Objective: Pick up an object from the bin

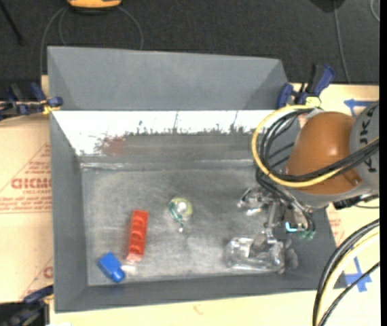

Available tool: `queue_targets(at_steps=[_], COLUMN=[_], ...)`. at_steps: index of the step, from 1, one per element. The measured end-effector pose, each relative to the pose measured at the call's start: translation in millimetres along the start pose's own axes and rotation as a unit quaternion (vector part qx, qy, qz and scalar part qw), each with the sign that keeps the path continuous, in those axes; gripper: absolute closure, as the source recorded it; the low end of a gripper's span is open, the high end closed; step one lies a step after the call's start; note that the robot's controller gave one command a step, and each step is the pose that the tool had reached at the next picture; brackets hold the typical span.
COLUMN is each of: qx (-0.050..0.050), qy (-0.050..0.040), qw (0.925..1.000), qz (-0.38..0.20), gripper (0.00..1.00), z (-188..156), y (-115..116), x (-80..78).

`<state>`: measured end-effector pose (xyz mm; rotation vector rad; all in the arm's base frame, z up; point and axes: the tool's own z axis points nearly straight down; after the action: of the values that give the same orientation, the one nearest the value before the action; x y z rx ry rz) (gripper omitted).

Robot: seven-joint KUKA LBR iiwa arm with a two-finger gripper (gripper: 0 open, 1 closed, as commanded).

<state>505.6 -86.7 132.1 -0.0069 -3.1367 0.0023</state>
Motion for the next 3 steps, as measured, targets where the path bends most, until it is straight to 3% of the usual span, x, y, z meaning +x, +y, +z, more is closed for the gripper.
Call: queue_targets(at_steps=[1, 2, 3], qx=[0.002, -0.001, 0.001], qy=[-0.0131, -0.0088, -0.0083], qw=[0.9999, 0.999, 1.0], qz=[0.006, 0.043, 0.006], gripper=[0.0, 0.0, 0.0], z=[37, 16, 5], y=[-3, 10, 15], x=[17.5, 30.6, 31.2])
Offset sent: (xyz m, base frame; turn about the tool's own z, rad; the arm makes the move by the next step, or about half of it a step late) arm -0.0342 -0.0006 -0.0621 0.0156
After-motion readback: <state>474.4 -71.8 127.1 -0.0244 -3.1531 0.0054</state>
